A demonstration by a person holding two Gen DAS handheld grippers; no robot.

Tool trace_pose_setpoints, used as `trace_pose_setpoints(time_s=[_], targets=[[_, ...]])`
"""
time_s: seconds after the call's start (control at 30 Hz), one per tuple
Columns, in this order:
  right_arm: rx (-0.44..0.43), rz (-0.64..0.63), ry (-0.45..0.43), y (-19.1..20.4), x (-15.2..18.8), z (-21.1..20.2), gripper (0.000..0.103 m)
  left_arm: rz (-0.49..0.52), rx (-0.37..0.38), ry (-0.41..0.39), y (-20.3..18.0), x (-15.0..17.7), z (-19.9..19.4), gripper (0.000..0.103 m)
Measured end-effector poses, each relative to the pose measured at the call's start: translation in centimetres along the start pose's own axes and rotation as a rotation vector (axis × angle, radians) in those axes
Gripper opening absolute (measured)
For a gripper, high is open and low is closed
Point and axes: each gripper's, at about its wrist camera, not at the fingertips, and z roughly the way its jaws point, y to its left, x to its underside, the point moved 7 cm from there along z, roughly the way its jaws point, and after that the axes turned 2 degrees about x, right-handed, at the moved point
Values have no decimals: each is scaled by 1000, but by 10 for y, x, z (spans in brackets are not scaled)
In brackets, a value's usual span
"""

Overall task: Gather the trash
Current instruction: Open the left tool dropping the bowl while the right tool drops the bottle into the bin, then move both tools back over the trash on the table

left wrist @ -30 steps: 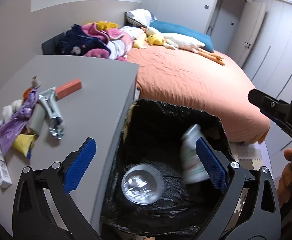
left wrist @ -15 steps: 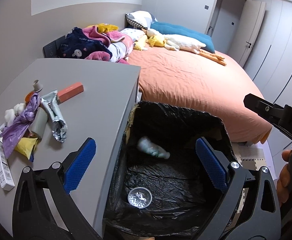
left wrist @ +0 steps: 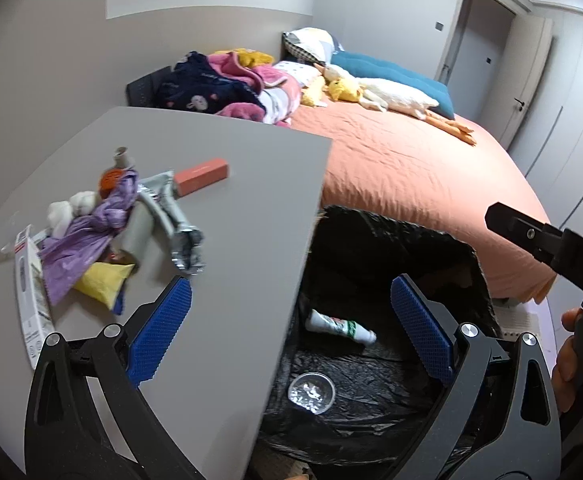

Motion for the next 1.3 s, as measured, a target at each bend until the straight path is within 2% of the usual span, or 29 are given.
trace_pose_setpoints(time_s=[0.53,0.77,1.03,1.17,1.3], targets=[[-75,-84,45,65,14,25,81,-95,-116,-43,75,6,-22,96],[-126,-112,74,94,17,37,81,-129,-150,-40,103,12,-28,96],[-173,-163,108,129,24,55,81,-190,-225,-29,147,21,-35,96],[-182,-204,128,148,28,66,74,-223,-262,-17,168,27,-36,96],[-188,-236,164,161,34,79,64,-258,-294,16,187,35,-31,83]])
